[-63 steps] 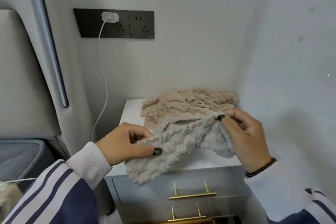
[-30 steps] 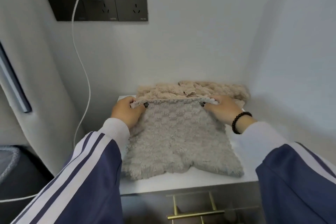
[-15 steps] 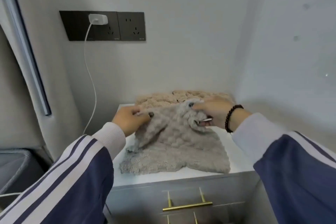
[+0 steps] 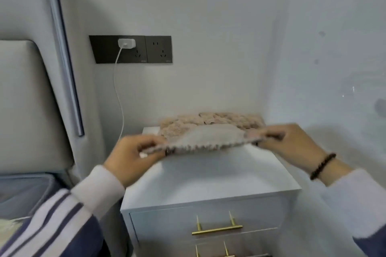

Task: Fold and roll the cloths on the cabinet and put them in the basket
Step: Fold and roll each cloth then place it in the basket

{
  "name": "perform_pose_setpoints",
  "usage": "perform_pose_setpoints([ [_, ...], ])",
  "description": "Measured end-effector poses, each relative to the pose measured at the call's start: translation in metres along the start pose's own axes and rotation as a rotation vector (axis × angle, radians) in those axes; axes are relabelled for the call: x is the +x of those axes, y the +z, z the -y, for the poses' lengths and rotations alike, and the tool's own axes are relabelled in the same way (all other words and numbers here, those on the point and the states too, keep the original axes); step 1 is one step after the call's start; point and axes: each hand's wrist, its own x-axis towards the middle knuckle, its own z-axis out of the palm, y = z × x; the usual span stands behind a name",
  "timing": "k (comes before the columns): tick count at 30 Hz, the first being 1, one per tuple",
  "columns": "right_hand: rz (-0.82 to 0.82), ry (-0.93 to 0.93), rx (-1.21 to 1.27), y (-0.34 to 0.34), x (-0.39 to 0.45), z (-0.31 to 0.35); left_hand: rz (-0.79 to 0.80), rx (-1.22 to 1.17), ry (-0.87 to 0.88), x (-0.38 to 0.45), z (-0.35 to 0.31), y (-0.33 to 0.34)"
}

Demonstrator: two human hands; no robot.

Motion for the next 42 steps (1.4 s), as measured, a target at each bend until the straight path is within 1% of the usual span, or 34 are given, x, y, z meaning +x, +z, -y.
perform_pose_setpoints([
  [2,0.133,0.106,-0.041,0.016,-0.022,-0.026,0.099,-0.020,-0.106,-0.032,0.016,0.010],
  [5,0.385,0.219,-0.169,0.034,-0.044,-0.049,0.259,-0.057,-0.272,-0.066,0.031,0.023],
  [6,0.447,0.237,-0.209,0.036,-0.047,-0.050,0.305,-0.073,-0.318,-0.070,0.031,0.025],
  [8,0.504,0.260,-0.233,0.037,-0.050,-0.050,0.347,-0.143,-0.403,-0.076,0.033,0.029],
  [10,0.523,0.265,-0.200,0.034,-0.049,-0.048,0.333,-0.211,-0.428,-0.079,0.030,0.031],
  [12,0.517,0.259,-0.119,0.028,-0.047,-0.047,0.263,-0.232,-0.415,-0.076,0.028,0.031],
  [15,0.551,0.257,0.025,0.019,-0.045,-0.048,0.131,-0.274,-0.387,-0.069,0.033,0.028],
  [17,0.568,0.241,0.076,0.015,-0.046,-0.051,0.082,-0.315,-0.362,-0.063,0.034,0.028],
  [19,0.532,0.239,0.080,0.014,-0.046,-0.058,0.045,-0.360,-0.375,-0.059,0.034,0.030],
  [21,0.444,0.253,0.097,0.018,-0.045,-0.060,0.044,-0.367,-0.412,-0.056,0.037,0.031],
  [23,0.318,0.281,0.122,0.026,-0.041,-0.060,0.065,-0.305,-0.433,-0.051,0.041,0.034],
  [27,0.077,0.334,0.142,0.047,-0.027,-0.059,0.021,-0.201,-0.501,-0.035,0.056,0.042],
  [33,-0.150,0.305,0.081,0.077,0.000,-0.061,-0.029,0.077,-0.533,-0.019,0.078,0.053],
  [36,-0.150,0.305,-0.065,0.092,0.011,-0.068,0.008,0.222,-0.554,-0.010,0.078,0.062],
  [39,-0.090,0.377,-0.211,0.101,0.020,-0.078,0.048,0.354,-0.587,-0.002,0.083,0.069],
  [42,-0.080,0.427,-0.322,0.106,0.026,-0.086,0.094,0.472,-0.596,0.002,0.090,0.075],
])
